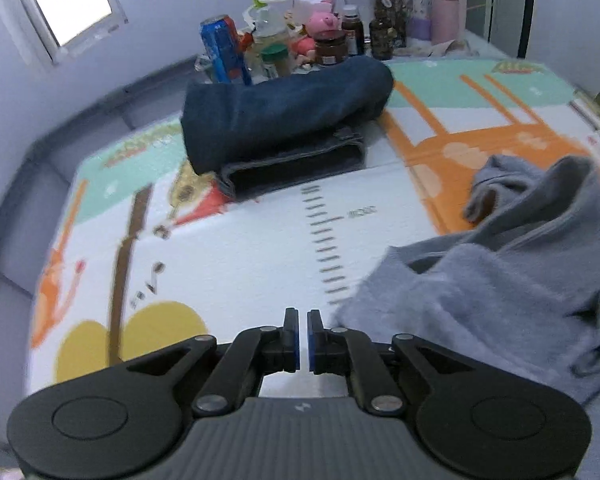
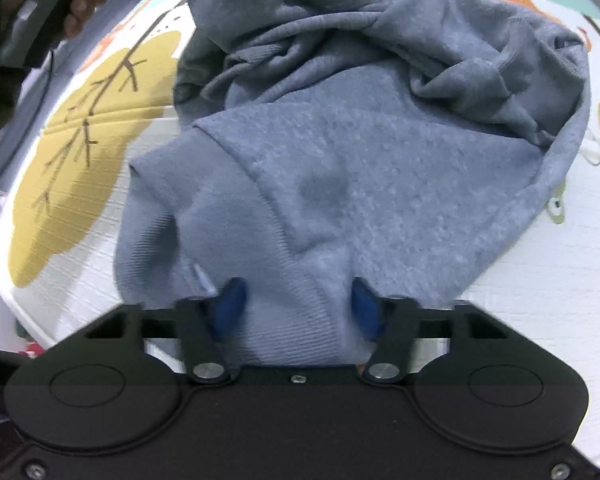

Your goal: Fold clothes

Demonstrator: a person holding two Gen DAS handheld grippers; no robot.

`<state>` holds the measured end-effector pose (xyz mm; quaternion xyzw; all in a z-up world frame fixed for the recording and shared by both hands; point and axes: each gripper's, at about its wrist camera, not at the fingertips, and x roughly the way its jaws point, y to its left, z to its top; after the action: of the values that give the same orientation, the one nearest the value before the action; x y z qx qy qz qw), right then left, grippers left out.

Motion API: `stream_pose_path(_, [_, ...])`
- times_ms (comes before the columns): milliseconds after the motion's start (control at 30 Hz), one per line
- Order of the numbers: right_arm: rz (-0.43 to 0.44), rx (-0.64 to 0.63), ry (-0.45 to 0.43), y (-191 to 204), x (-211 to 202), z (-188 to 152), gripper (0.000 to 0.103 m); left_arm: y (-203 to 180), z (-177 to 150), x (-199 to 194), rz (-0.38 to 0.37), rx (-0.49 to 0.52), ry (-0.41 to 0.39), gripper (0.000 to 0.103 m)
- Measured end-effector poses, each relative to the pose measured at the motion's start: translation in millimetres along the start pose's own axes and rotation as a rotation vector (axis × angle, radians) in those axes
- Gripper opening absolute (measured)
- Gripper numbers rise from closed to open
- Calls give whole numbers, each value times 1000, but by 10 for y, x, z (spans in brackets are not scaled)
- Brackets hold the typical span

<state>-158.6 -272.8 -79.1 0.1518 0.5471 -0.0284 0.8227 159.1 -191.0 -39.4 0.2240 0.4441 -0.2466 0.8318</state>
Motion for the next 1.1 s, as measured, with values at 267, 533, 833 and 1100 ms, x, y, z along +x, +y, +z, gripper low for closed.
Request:
stream_pose_path(267, [-35, 29, 6, -59, -140, -7, 21, -53, -27, -232, -101, -26, -15, 23])
stream_pose_path(533, [-143, 64, 15, -367, -468, -83, 20, -257, -105, -246, -100, 50, -13, 37])
stream_pose_path(833, [-283, 163, -6, -881, -741, -86, 20, -457, -251, 91, -71, 73, 79, 29])
stream_pose_path(1100, [-370, 242, -9, -1286, -810, -124, 19, -594, -383, 449, -1, 69, 164, 28])
